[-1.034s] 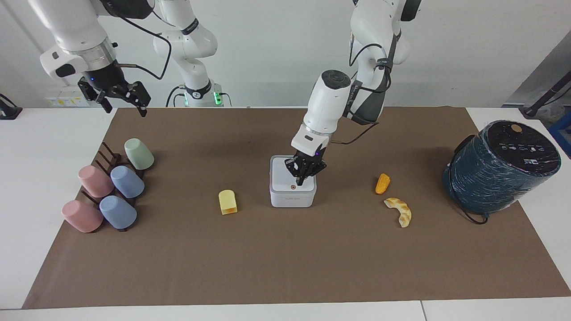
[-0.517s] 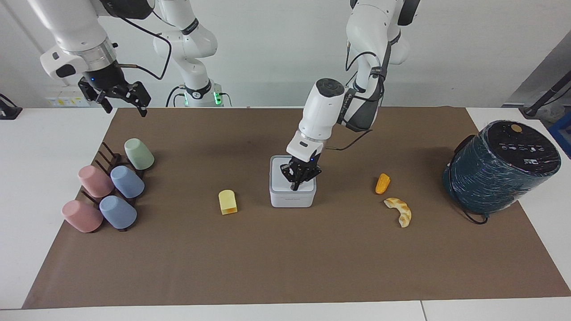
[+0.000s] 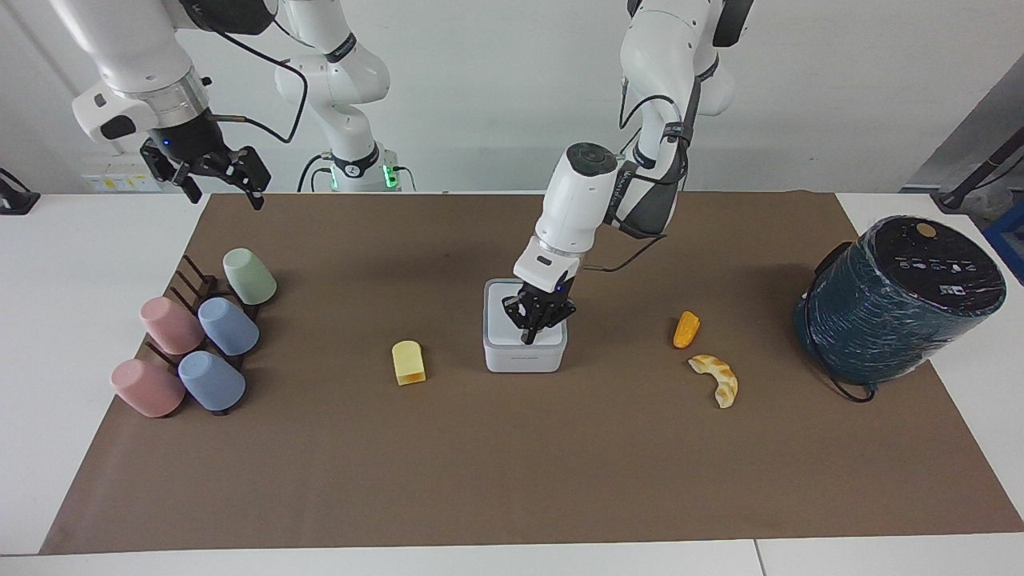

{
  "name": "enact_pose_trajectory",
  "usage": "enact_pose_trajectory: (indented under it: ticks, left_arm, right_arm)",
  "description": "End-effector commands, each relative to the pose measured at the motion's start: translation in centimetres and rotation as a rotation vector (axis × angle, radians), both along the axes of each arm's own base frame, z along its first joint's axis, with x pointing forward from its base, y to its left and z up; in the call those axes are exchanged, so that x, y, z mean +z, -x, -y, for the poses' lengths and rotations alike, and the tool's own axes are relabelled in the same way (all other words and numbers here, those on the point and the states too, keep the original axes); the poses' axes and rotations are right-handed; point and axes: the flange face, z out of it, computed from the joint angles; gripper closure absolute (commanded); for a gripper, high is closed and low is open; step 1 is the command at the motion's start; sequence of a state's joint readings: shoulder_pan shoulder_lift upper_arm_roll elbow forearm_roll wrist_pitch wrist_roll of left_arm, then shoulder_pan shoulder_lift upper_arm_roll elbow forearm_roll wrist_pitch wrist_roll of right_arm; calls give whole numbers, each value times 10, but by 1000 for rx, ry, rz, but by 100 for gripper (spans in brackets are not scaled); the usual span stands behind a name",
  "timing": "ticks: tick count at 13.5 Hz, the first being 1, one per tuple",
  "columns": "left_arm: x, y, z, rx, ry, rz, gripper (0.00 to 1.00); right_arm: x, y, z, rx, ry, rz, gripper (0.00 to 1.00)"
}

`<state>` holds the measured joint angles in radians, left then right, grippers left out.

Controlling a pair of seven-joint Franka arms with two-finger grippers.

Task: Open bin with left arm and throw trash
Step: 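Remove the lid with the left gripper while the right gripper reaches the block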

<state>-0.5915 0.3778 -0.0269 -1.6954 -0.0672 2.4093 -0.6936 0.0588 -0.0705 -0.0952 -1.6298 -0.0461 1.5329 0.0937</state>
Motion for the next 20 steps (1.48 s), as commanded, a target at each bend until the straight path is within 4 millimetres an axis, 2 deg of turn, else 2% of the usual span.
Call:
enact_pose_trajectory:
  ticks: [1, 4, 8, 9, 11, 13, 15, 17, 19, 20]
  left_arm:
    - [12, -10, -1, 1, -54, -39, 100]
    - [59, -12, -16, 10, -81, -78, 100]
    - [97, -18, -63, 56, -120, -131, 100]
    - [103, -19, -75, 55, -136, -154, 100]
    - [131, -21, -103, 39, -150, -166, 100]
    - [167, -19, -154, -1, -165, -163, 100]
    - [195, -15, -213, -62, -184, -173, 100]
    - [204, -12, -260, -121, -213, -213, 100]
    - [213, -9, -302, -187, -237, -219, 100]
    - [219, -7, -317, -226, -253, -214, 100]
  right_arm:
    - [1, 8, 1, 31, 5, 2, 0]
    - [1, 8, 1, 31, 5, 2, 0]
    - [2, 5, -1, 36, 6, 20, 0]
    - [2, 1, -15, 58, 8, 43, 0]
    - [-9, -12, -33, 83, 10, 53, 0]
    - [-23, -26, -55, 113, 10, 92, 0]
    - [-47, -41, -80, 156, 15, 90, 0]
    - [-72, -58, -108, 202, 15, 110, 0]
    - [-113, -78, -144, 261, 15, 119, 0]
    - [-134, -88, -154, 280, 15, 123, 0]
